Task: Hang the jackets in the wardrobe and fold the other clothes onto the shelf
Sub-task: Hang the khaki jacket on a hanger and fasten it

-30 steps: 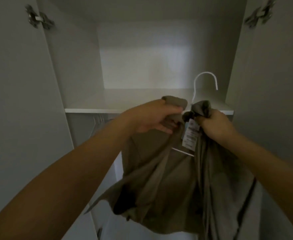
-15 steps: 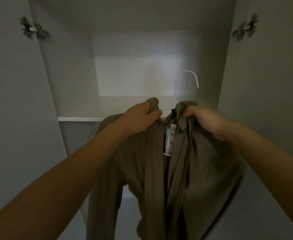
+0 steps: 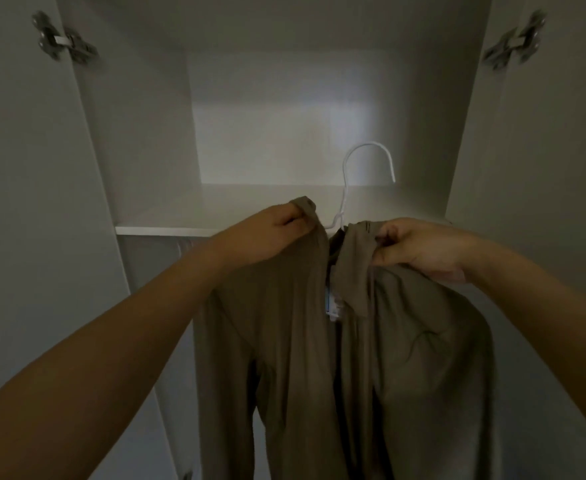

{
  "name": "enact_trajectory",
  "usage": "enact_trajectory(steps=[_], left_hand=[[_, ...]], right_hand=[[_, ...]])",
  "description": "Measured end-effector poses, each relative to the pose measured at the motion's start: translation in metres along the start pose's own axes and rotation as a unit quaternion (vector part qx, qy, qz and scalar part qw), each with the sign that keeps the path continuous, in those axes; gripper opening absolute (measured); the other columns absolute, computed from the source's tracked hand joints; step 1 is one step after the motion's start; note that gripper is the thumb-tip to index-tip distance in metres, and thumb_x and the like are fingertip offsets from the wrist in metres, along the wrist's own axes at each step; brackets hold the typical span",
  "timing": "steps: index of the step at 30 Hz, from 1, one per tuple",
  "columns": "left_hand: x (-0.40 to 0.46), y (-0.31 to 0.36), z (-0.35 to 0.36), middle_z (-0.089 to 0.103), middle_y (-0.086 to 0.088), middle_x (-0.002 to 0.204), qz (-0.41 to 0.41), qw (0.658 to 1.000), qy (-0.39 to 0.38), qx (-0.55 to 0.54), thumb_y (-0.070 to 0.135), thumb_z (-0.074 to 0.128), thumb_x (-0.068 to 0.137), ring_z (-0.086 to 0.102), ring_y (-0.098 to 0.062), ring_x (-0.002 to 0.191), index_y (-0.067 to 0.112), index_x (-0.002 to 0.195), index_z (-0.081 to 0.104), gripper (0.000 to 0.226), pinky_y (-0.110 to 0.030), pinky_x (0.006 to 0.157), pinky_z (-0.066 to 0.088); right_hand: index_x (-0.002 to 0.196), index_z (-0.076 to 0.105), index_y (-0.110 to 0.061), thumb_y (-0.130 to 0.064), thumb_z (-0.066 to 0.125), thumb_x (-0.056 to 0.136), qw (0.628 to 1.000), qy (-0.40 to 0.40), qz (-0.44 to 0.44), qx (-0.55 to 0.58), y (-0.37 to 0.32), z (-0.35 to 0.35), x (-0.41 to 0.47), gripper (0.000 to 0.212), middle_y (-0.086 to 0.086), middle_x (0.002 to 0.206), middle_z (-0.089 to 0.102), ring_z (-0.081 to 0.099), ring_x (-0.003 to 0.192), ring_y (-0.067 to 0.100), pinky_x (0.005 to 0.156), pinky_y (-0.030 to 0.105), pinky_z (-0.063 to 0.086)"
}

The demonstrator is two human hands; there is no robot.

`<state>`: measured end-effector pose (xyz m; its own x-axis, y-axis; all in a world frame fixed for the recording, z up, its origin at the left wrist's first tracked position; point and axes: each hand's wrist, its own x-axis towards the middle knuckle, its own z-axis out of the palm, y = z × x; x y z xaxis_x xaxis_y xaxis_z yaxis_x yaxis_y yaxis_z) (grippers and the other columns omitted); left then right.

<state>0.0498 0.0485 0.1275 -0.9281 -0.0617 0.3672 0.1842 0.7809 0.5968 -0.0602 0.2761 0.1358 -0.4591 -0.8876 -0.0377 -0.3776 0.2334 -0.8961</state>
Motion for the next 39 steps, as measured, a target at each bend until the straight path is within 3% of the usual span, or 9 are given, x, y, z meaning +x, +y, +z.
enact_trajectory(steps=[3,7,13,22,28,31,34,36,39], left_hand=[[0.012,0.006,0.001,0.056,0.021,0.057,-0.001,0.997,0.071,0.023,0.036,0.051,0.099,0.05,0.008,0.055,0.023,0.063,0.056,0.038,-0.009,0.052,0.033],[0.03,0.014,0.002,0.037,0.013,0.037,-0.046,0.985,0.159,0.039,0.037,0.068,0.086,0.039,0.001,0.038,0.019,0.049,0.04,0.05,-0.013,0.04,0.028],[0.041,0.034,-0.004,0.04,0.006,0.069,-0.016,0.991,0.121,0.05,0.035,0.078,0.077,0.035,-0.006,0.058,0.022,0.069,0.036,0.045,-0.017,0.05,0.026],[0.033,0.026,0.0,0.05,0.003,0.072,0.049,0.994,0.083,0.052,0.012,0.055,0.093,0.042,-0.008,0.059,0.017,0.089,0.046,0.011,-0.026,0.058,0.037],[-0.022,-0.043,0.047,0.053,-0.002,0.102,0.097,0.921,0.368,0.084,0.006,0.054,0.078,0.05,-0.018,0.096,0.01,0.105,0.055,0.027,-0.03,0.082,0.042],[-0.062,-0.086,0.108,0.057,0.002,0.11,-0.096,0.967,0.18,-0.153,0.024,0.067,0.082,0.055,-0.013,0.094,0.029,0.111,0.05,0.034,-0.025,0.079,0.051],[-0.082,-0.122,0.167,0.027,0.002,0.148,-0.321,0.929,-0.09,-0.162,0.06,0.081,0.061,0.038,-0.022,0.129,0.03,0.149,0.017,0.113,-0.042,0.109,0.039],[-0.083,-0.132,0.2,0.012,0.002,0.158,-0.352,0.913,-0.108,-0.177,0.069,0.08,0.05,0.023,-0.025,0.143,0.027,0.154,-0.004,0.14,-0.044,0.117,0.028],[-0.071,-0.131,0.229,0.025,-0.001,0.154,-0.353,0.9,0.001,-0.257,0.061,0.084,0.054,0.031,-0.027,0.14,0.024,0.154,0.008,0.131,-0.046,0.115,0.031]], right_hand=[[0.099,0.073,-0.015,-0.008,0.07,0.083,0.994,0.076,-0.067,-0.033,0.002,0.014,0.01,0.018,0.0,0.099,0.074,0.07,0.093,0.015,0.08,0.02,0.054],[0.087,0.075,-0.026,-0.019,0.075,0.079,0.985,0.147,-0.067,-0.064,0.002,0.017,0.021,0.01,-0.011,0.085,0.075,0.07,0.079,0.003,0.064,0.008,0.05],[0.077,0.076,-0.022,-0.011,0.075,0.078,0.976,0.201,-0.077,-0.017,0.004,0.014,0.03,0.011,-0.007,0.078,0.075,0.068,0.069,0.002,0.059,0.007,0.049],[0.076,0.075,-0.01,-0.009,0.069,0.078,0.965,0.249,-0.017,0.084,0.003,0.011,0.045,0.006,0.01,0.079,0.074,0.071,0.075,0.023,0.066,0.027,0.059],[0.089,0.072,-0.007,-0.011,0.067,0.079,0.947,0.298,-0.013,0.115,-0.001,0.016,0.066,0.013,0.013,0.086,0.074,0.071,0.081,0.028,0.076,0.036,0.059],[0.089,0.071,-0.008,-0.006,0.064,0.079,0.934,0.332,-0.032,0.128,-0.012,0.018,0.074,0.013,0.011,0.083,0.073,0.071,0.074,0.023,0.067,0.03,0.058],[0.102,0.069,0.001,-0.003,0.062,0.081,0.925,0.346,-0.05,0.148,-0.024,0.027,0.081,0.022,0.015,0.093,0.072,0.071,0.081,0.025,0.07,0.033,0.06],[0.111,0.065,0.004,-0.003,0.06,0.084,0.927,0.343,-0.048,0.146,-0.03,0.035,0.083,0.028,0.019,0.102,0.07,0.069,0.091,0.03,0.078,0.039,0.059],[0.115,0.062,0.005,-0.006,0.057,0.088,0.931,0.338,-0.044,0.129,-0.034,0.042,0.082,0.029,0.019,0.108,0.067,0.066,0.098,0.031,0.082,0.039,0.058]])
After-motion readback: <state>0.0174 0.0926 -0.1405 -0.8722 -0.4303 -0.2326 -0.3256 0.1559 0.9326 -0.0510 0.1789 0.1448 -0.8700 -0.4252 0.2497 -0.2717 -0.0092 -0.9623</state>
